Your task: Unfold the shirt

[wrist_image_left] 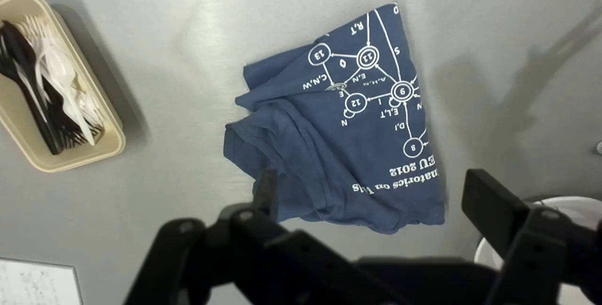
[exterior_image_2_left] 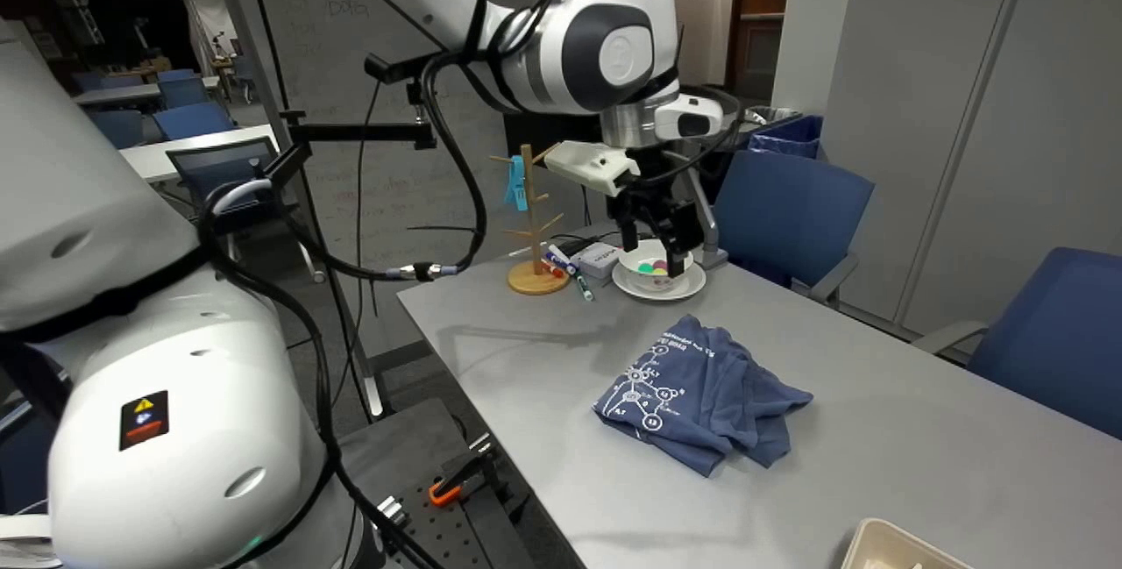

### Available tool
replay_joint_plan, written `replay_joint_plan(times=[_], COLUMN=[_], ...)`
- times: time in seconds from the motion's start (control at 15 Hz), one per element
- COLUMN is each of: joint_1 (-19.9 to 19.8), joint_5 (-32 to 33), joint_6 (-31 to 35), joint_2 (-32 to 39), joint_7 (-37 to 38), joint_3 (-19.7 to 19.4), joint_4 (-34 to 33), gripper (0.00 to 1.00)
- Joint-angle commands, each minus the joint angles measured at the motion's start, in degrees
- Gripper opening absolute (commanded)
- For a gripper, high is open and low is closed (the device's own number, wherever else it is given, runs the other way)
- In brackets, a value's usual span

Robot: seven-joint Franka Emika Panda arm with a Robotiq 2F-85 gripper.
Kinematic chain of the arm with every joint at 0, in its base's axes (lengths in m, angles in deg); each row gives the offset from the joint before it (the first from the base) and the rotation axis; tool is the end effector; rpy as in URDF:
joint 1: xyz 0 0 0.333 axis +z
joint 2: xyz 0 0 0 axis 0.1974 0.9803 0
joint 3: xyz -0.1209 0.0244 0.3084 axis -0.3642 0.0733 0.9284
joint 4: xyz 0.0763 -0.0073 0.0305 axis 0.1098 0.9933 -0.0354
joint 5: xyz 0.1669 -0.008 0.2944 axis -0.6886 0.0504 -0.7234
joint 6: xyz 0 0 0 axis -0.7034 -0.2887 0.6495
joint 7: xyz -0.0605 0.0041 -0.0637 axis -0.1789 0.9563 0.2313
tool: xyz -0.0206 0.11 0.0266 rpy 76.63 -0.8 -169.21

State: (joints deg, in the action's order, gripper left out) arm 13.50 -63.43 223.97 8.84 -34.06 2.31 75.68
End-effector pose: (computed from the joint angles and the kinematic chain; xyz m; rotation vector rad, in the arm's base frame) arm 0.4091 0.0716 0.4320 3.0792 -0.0695 0.1840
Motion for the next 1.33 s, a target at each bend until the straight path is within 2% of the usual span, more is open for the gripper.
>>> replay_joint_plan(times=[0.0,0.33,0.4,0.47,0.87,1.07,1.27], joint_1=[0.26,0.59,0.62,0.66,0.71,0.3,-0.79], joint_5=[-1.51,-3.25,-3.57,-1.61,-2.34,-2.0,-4.95], joint_6=[5.96,11.32,11.11,10.74,11.57,16.54,21.43], joint_2=[8.08,18.59,18.88,16.14,19.44,23.87,29.02], joint_7=[-5.52,-10.14,-10.13,-7.92,-8.72,-10.47,-15.54], joint_3=[-2.29,-3.25,-3.14,-3.39,-3.44,-3.86,-3.39], joint_4=[-3.88,-8.75,-9.06,-6.27,-8.61,-10.48,-12.74], gripper=[1.0,1.0,1.0,1.0,1.0,0.95,0.95])
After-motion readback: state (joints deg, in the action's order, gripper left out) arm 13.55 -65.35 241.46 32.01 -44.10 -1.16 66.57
